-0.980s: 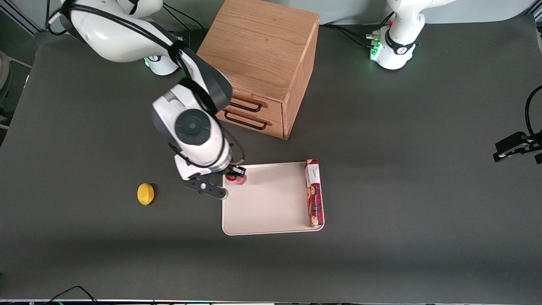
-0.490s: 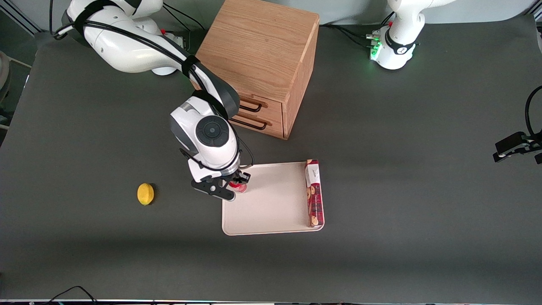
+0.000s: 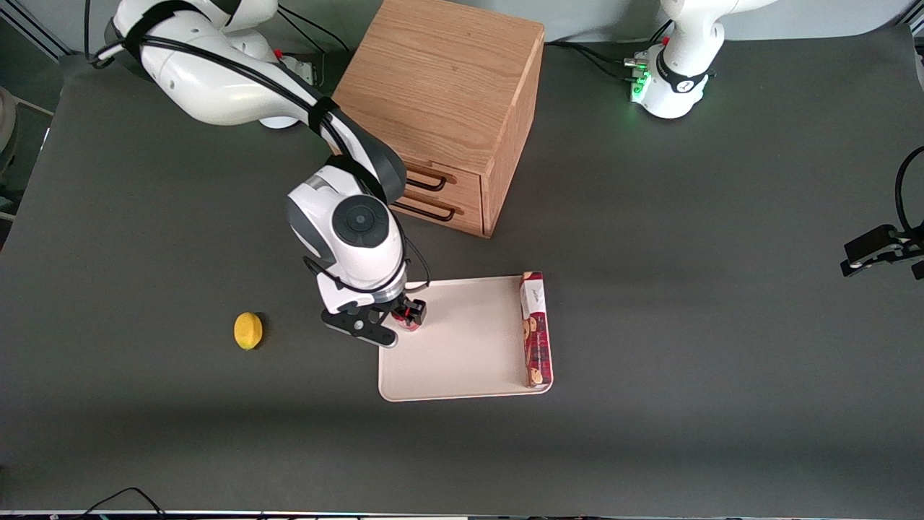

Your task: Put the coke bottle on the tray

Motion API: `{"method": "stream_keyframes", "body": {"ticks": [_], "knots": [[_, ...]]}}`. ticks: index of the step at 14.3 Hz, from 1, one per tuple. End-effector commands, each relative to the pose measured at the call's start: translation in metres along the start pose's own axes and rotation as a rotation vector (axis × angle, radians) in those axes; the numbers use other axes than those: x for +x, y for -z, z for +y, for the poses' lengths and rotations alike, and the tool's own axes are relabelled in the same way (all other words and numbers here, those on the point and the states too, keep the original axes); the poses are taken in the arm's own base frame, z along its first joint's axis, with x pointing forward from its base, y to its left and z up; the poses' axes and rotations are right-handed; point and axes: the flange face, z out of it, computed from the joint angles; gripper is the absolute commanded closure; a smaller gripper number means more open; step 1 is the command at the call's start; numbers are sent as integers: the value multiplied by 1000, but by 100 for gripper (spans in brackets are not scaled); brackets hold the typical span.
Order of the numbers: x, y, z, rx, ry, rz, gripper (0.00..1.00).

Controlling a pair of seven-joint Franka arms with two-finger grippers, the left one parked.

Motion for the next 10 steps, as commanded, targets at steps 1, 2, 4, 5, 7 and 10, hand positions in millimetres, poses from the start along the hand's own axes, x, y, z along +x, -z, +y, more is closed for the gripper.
{"method": "stream_keyframes", "body": {"ticks": [1,2,4,5,7,10], "knots": [[18,100,35,9,18,-10,0],[28,133,57,5,46,-32,0],[39,188,112,-18,174,-74,0],[46,208,148,-41,203,-109,0],[67,238,223,-20,272,-164,0],[74,233,323,-41,342,-202,0]]}}
